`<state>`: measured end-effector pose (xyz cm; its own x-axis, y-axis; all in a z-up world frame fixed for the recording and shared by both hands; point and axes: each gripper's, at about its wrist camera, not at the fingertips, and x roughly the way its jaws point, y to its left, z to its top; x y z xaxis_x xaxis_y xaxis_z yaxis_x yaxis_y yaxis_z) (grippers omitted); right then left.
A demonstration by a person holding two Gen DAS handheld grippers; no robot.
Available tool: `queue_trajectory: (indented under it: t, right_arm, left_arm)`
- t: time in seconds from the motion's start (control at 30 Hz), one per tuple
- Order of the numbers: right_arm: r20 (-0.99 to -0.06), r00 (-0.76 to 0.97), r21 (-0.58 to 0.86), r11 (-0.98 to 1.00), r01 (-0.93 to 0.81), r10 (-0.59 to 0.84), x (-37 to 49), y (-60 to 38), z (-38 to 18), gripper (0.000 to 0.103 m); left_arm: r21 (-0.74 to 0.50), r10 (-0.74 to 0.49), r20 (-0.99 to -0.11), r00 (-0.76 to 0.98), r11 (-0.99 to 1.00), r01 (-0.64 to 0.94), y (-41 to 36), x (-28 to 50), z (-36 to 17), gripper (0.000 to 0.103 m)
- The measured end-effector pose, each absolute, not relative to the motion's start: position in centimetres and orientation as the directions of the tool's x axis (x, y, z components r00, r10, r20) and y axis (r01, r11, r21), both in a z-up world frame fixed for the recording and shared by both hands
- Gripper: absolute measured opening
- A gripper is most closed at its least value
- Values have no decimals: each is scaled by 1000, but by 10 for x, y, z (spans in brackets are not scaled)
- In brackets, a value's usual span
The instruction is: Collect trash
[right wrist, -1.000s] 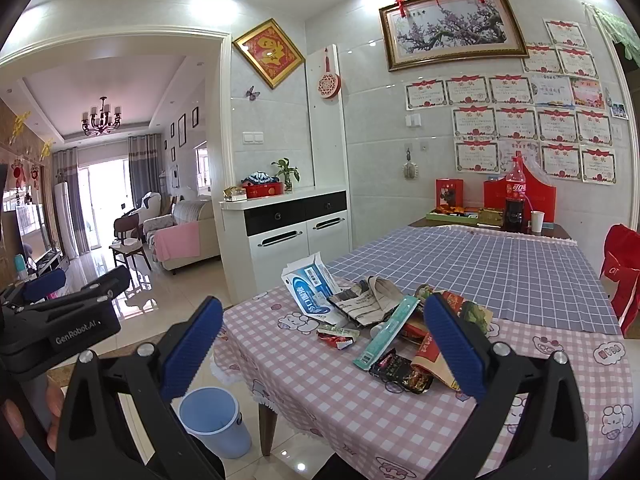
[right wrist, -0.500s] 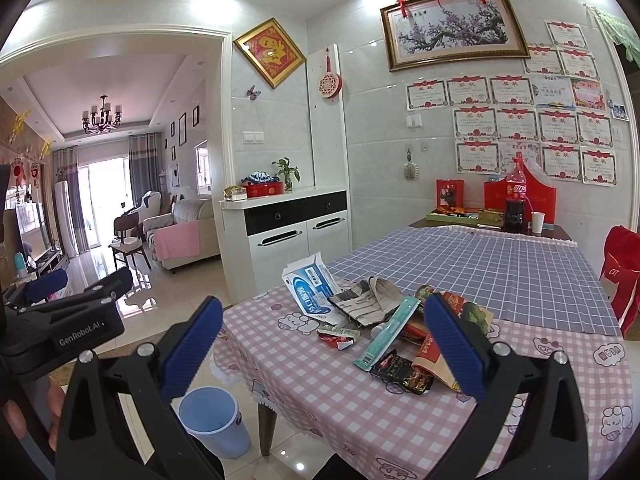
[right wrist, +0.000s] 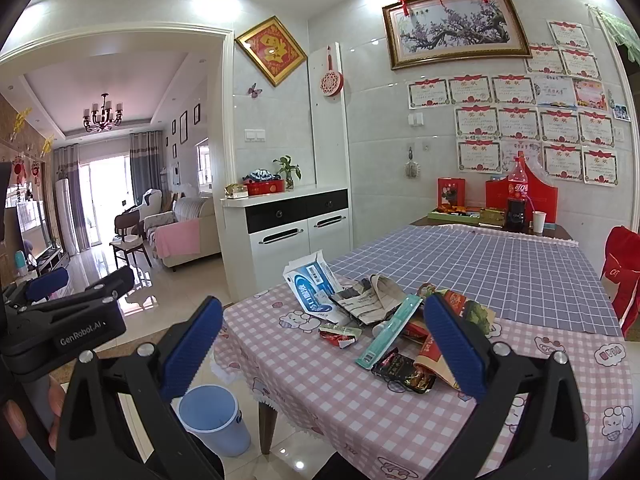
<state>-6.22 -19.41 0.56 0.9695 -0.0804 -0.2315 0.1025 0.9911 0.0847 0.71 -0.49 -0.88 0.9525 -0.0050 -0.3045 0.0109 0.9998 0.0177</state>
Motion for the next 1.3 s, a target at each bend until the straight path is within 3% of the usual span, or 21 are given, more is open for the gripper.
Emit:
queue_trajectory:
  t: [1.3]
  right_arm:
    - [-245, 966, 89, 991, 101, -76, -56, -196, -13, 99]
  left_arm:
    - [23, -4, -312, 950, 1000, 12, -10, 6, -20, 96]
